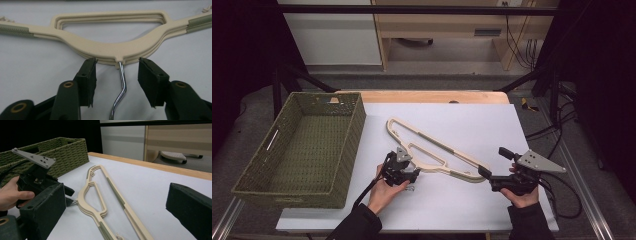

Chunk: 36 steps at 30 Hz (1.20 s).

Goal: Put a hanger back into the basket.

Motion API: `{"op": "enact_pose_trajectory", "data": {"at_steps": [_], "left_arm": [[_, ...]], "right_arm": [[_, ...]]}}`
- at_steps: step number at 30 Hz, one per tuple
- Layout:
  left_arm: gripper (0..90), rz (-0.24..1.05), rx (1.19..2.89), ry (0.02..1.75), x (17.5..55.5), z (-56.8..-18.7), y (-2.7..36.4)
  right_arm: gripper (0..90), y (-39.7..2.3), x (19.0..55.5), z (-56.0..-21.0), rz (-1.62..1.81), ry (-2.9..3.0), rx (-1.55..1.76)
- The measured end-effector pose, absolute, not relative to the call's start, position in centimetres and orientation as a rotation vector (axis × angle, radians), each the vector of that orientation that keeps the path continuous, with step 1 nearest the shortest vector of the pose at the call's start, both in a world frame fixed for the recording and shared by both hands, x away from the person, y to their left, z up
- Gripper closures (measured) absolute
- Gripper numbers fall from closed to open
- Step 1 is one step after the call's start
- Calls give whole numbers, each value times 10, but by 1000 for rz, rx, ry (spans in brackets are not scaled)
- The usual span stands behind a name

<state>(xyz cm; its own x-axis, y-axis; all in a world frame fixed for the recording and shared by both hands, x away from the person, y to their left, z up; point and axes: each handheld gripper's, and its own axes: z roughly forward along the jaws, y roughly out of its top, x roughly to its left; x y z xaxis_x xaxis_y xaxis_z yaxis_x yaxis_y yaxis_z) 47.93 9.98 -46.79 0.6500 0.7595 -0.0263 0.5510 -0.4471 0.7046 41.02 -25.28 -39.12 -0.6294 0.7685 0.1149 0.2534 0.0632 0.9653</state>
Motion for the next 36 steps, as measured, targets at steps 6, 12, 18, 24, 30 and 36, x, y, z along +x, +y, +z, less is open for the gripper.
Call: {"op": "enact_pose_trajectory", "data": {"at_steps": [6, 12, 18, 24, 30, 36], "left_arm": [[643, 365, 2161, 1041, 481, -472, 98], [744, 344, 2165, 1051, 481, -473, 98], [816, 335, 2156, 1047, 480, -473, 96], [858, 346, 2151, 1048, 478, -471, 95], [869, 391, 2150, 1047, 473, -464, 94], [879, 430, 2167, 1031, 468, -453, 95]], "right_arm": [[33, -252, 411, -392, 1589, 1922, 1017], [34, -250, 412, -393, 1583, 1930, 1015], [35, -249, 412, -394, 1581, 1936, 1020], [37, -246, 414, -396, 1573, 1952, 1016], [41, -241, 416, -398, 1569, 1973, 1005], [47, -226, 422, -403, 1548, 2030, 985]]}}
